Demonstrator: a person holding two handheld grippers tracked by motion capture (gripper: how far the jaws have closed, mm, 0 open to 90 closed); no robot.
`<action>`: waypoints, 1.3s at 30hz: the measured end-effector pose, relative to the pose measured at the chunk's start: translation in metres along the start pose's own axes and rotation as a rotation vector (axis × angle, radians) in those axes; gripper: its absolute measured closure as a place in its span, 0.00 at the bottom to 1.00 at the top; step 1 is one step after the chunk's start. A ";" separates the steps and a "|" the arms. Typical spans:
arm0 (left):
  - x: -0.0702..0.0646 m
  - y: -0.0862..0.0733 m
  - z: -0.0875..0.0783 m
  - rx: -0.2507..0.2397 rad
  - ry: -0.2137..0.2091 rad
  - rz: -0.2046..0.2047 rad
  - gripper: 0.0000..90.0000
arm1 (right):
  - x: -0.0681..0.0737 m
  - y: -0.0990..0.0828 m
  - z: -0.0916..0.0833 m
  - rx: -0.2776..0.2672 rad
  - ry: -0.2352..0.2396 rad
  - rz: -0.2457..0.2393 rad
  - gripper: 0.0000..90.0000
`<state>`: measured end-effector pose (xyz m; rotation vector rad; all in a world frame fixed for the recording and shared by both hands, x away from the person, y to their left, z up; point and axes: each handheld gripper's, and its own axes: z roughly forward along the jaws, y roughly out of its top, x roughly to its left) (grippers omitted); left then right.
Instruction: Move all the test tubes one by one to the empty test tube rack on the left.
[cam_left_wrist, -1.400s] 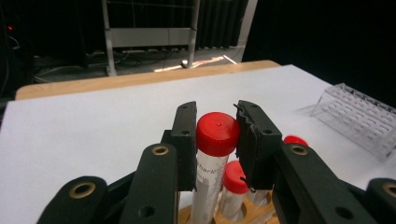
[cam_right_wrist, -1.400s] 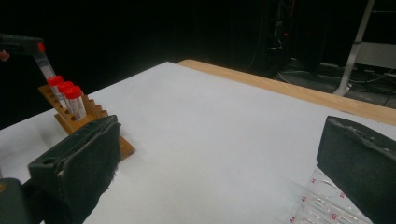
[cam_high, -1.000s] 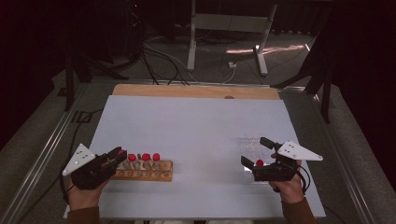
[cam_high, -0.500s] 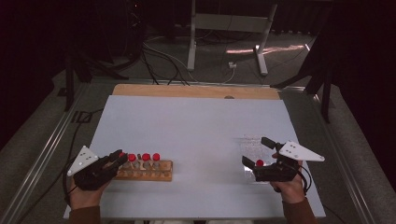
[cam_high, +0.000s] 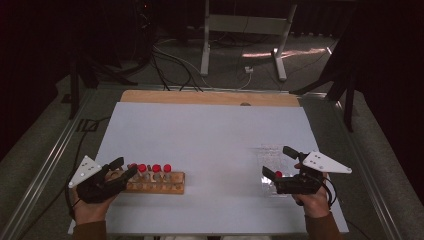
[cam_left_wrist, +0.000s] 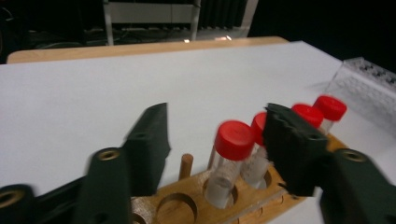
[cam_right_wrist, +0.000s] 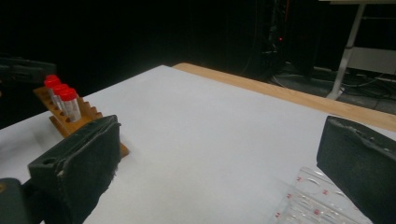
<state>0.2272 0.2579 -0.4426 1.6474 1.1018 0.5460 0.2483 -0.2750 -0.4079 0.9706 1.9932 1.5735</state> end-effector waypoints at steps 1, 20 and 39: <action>0.000 0.001 -0.001 -0.005 0.010 0.001 0.38 | -0.001 0.000 -0.001 -0.001 -0.003 -0.001 0.00; -0.006 0.016 -0.005 -0.083 -0.003 -0.044 0.01 | -0.015 -0.013 -0.010 0.019 0.031 -0.031 0.00; -0.021 0.028 -0.009 -0.136 -0.046 -0.026 0.01 | -0.032 -0.041 -0.010 0.159 0.065 -0.061 0.06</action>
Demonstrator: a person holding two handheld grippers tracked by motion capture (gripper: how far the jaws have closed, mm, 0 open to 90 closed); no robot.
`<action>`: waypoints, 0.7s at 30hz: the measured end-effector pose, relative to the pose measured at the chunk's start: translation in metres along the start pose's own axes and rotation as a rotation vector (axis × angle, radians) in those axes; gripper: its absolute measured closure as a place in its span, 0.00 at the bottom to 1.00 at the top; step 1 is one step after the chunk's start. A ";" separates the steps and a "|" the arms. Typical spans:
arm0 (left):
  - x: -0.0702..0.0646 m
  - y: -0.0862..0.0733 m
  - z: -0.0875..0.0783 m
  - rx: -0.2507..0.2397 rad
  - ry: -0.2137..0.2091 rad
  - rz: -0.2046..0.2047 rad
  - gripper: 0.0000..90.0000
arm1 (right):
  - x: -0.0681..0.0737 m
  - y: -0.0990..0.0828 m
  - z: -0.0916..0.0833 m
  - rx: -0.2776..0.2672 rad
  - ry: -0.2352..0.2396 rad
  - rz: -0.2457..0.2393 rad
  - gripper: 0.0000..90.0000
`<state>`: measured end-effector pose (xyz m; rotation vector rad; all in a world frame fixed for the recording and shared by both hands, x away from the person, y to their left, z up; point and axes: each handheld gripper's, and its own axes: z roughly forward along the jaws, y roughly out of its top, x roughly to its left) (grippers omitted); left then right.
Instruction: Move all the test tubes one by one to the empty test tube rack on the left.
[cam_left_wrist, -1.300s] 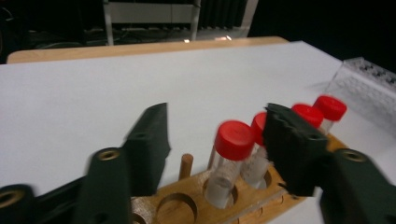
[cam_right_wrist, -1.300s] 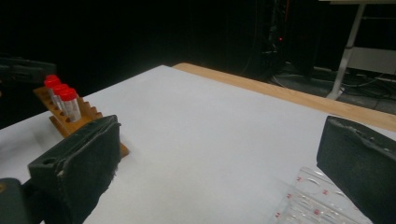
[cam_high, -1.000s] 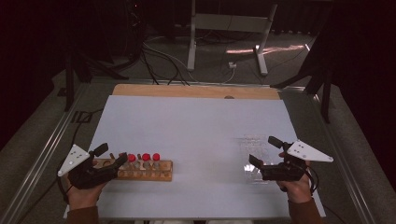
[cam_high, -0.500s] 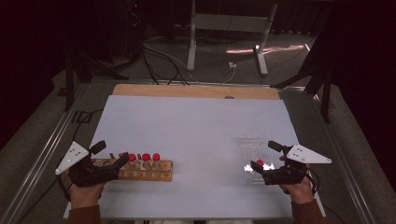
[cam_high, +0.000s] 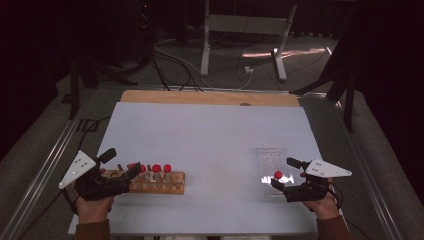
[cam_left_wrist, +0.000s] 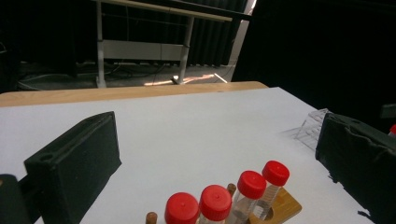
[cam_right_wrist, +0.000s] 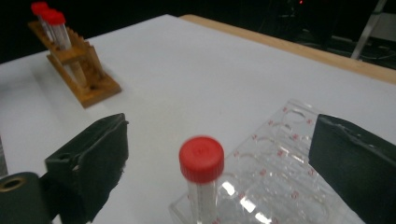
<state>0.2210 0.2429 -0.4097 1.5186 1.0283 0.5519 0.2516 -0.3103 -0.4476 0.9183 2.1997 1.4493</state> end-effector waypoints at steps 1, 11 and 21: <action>0.000 0.000 0.000 -0.003 -0.002 -0.003 0.01 | -0.001 -0.001 0.000 0.008 -0.001 0.002 0.07; 0.001 0.000 0.000 -0.001 0.001 -0.005 0.01 | -0.004 -0.016 0.005 0.058 0.059 -0.043 0.57; -0.001 -0.001 0.003 0.009 0.001 -0.005 0.01 | -0.006 -0.021 0.007 0.080 0.096 -0.056 0.78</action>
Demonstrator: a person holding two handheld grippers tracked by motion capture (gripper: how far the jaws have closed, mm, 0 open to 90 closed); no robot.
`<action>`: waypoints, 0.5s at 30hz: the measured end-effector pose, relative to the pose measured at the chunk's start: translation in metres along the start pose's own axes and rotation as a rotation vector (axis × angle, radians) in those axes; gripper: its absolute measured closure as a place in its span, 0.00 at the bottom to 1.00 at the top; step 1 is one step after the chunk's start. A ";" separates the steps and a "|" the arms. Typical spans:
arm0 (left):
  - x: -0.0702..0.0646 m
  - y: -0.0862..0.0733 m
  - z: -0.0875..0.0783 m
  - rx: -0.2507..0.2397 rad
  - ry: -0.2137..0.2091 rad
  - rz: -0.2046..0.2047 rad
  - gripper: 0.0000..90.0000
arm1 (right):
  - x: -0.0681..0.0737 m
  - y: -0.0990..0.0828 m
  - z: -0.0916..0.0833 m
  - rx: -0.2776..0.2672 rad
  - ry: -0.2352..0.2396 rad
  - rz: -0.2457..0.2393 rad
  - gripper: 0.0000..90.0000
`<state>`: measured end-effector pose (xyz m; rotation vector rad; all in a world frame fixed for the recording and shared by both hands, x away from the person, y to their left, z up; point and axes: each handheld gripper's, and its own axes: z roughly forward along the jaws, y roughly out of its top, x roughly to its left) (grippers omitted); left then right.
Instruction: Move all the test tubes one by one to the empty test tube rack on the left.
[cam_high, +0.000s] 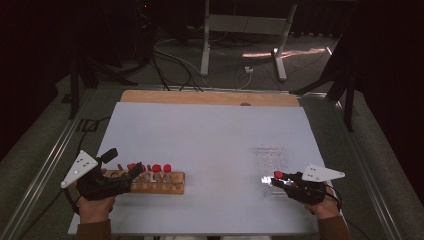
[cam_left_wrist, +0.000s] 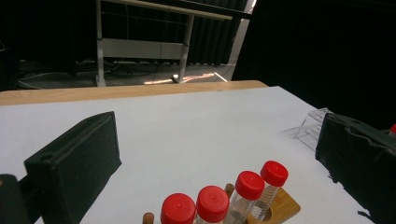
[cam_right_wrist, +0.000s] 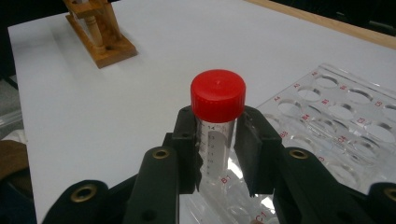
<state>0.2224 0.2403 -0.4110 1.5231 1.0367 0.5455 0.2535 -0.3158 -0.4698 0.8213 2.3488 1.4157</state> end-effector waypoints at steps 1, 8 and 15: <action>0.000 0.000 0.000 -0.001 0.000 -0.001 0.01 | 0.000 0.000 0.000 0.002 0.002 -0.002 0.79; 0.000 0.001 -0.001 -0.005 0.003 -0.002 0.01 | 0.002 0.001 0.001 0.012 0.000 -0.012 0.82; -0.001 0.001 0.000 -0.003 0.000 0.001 0.01 | 0.006 0.013 -0.006 -0.032 -0.016 -0.030 0.82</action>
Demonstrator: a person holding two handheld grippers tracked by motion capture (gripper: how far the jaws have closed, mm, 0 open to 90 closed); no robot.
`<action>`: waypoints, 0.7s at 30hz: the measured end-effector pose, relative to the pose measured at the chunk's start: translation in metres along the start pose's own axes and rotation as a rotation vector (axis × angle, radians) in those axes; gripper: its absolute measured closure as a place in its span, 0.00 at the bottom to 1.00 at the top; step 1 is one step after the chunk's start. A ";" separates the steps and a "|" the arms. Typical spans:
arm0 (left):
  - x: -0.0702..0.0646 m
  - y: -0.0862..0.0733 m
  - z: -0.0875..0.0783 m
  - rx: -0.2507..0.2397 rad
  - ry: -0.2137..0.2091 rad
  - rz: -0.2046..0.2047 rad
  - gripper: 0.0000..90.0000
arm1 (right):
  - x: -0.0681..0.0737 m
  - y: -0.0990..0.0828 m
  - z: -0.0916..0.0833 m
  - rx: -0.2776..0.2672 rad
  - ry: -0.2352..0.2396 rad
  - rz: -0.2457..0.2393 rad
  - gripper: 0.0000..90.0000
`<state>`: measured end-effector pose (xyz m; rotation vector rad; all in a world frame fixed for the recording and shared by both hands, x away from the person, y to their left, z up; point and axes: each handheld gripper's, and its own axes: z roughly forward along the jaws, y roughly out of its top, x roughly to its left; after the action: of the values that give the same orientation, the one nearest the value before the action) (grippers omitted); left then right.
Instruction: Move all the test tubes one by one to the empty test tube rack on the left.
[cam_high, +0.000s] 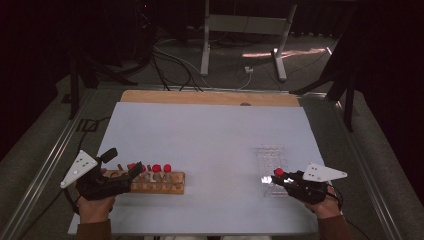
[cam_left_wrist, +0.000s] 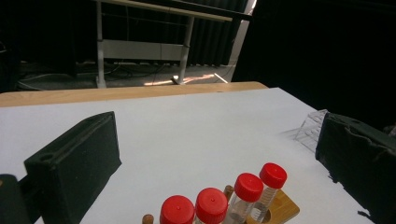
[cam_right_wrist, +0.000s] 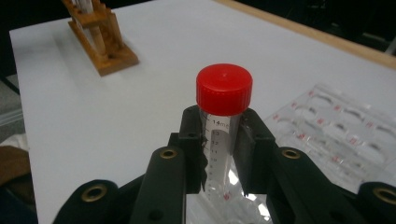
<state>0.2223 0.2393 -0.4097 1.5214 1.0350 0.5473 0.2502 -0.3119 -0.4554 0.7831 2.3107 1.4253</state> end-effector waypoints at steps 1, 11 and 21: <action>0.000 0.000 0.000 0.000 -0.002 -0.001 0.01 | 0.001 0.002 -0.001 -0.004 -0.001 -0.001 0.82; -0.001 0.000 0.001 0.003 -0.005 -0.002 0.01 | 0.003 0.016 -0.008 -0.009 -0.027 -0.005 0.82; -0.002 0.001 0.002 0.000 -0.011 -0.005 0.01 | 0.011 0.035 -0.015 -0.033 -0.061 -0.011 0.82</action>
<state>0.2230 0.2363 -0.4091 1.5201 1.0298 0.5349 0.2441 -0.3036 -0.4174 0.7925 2.2376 1.4113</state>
